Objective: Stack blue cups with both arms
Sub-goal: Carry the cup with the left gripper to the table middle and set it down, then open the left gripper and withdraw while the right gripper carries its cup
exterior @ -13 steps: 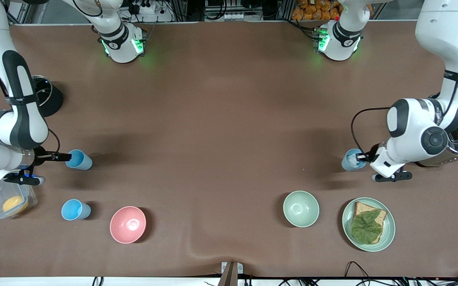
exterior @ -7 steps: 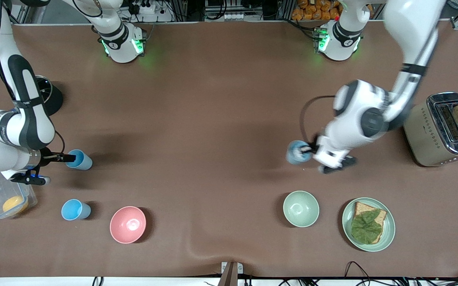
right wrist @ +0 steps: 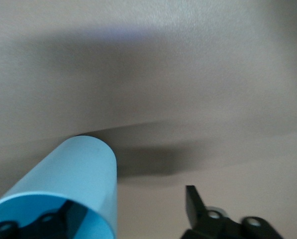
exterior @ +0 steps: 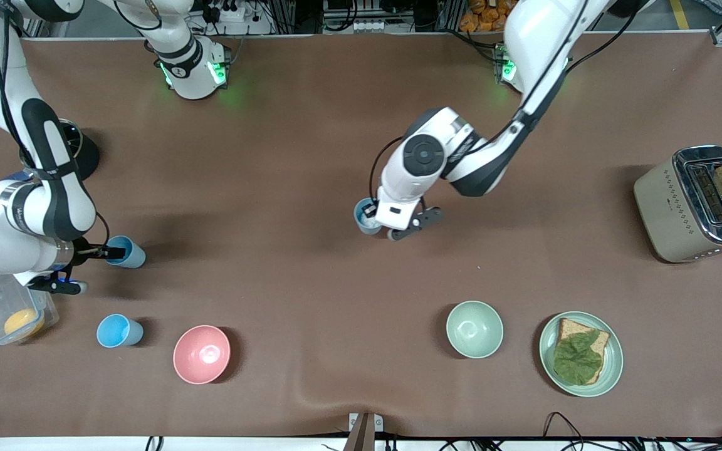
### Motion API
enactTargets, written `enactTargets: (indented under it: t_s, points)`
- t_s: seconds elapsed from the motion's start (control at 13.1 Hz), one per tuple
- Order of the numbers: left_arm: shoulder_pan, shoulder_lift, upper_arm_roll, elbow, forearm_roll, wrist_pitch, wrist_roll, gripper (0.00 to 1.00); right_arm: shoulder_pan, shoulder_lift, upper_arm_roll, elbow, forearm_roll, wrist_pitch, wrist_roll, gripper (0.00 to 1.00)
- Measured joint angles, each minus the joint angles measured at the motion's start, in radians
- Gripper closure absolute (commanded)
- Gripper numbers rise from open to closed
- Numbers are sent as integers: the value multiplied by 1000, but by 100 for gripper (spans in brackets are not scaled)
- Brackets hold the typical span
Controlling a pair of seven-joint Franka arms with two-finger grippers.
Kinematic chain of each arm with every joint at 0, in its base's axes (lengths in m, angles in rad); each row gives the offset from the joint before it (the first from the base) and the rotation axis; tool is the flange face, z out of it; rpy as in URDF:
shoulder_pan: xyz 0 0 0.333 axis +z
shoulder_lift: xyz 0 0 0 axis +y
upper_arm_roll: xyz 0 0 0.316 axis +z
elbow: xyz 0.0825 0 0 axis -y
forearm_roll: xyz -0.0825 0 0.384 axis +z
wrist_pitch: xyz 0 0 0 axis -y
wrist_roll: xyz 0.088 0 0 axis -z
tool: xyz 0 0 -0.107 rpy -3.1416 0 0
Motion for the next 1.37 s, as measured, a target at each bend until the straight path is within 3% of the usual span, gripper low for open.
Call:
enactTargets:
  t_s: [0.08,0.15,0.31,0.38,0.69,0.92,1.15,1.3,1.37]
  points:
    - [-9,28,1,3,30,24,-38,100,-2,3,0,0,14,0,0,100]
    - [-17,50,1,5,62,39,-75,93,-5,4,0,0,36,-1,0,100]
    - [-31,78,1,10,95,46,-124,9,-9,4,0,0,53,-2,-1,100]
    - [-36,81,1,13,99,47,-139,0,-9,4,0,0,56,-2,-2,100]
    - [-35,70,6,43,106,57,-202,0,-9,-7,2,15,58,-43,-57,100]
    - [1,-25,34,68,108,59,-208,0,-10,-63,33,48,61,-161,-78,100]
    - [69,-168,37,70,108,-39,-197,0,-5,-199,170,67,131,-293,-81,100]
    - [130,-245,36,68,108,-137,-80,0,35,-263,282,84,167,-310,-48,100]
    - [167,-275,37,68,108,-187,10,0,77,-269,301,94,189,-306,-18,100]
